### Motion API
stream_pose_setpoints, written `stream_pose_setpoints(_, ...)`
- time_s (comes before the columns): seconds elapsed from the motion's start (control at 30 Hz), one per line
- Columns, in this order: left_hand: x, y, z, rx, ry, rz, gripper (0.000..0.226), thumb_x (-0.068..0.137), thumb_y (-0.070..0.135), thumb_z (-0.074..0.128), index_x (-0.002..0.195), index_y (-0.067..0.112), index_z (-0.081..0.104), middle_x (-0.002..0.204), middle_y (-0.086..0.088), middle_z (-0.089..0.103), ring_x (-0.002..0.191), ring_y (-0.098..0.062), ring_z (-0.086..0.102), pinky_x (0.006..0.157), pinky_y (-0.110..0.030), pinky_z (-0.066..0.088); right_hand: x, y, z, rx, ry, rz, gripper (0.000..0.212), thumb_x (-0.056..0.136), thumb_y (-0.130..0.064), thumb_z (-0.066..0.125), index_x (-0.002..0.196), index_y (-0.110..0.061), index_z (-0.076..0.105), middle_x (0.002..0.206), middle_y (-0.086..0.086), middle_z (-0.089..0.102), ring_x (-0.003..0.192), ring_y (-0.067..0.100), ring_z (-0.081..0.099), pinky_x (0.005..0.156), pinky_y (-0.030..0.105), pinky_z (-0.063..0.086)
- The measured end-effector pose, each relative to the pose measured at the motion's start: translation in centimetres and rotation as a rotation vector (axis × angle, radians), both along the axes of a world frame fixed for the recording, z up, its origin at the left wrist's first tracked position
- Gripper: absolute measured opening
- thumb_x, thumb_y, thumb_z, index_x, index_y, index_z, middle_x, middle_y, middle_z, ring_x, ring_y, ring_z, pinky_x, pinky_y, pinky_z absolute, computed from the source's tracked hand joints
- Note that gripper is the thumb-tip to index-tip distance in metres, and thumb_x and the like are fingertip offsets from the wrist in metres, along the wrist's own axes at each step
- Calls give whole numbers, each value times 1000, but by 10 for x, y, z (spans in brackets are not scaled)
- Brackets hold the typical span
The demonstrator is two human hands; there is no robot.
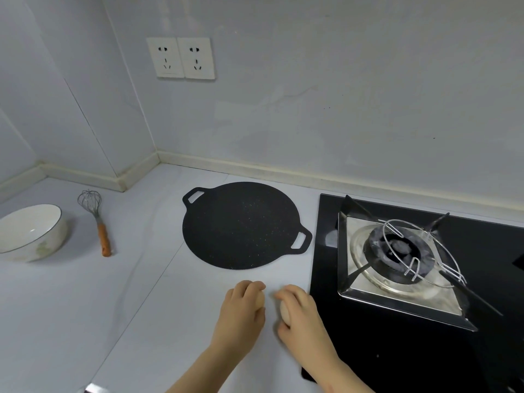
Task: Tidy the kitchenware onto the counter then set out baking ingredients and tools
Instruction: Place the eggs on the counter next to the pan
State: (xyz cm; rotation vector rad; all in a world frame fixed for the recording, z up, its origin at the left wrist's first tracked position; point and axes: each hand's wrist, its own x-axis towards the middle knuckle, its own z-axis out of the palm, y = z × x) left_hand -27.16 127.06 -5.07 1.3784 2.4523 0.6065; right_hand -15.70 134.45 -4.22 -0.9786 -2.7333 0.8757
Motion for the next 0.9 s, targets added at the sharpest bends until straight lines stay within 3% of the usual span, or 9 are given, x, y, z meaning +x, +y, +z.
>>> stream_pose_setpoints(0.9,0,-5,1,-6,26,-29,42,98,21,39,139,28,32,144,12,30,129,-9,31,104,-13,23,-1,-2,-4,87,21,-17,47,93,-19,43,138,-28,35,145,-12,23,134,6,23,106,12,19)
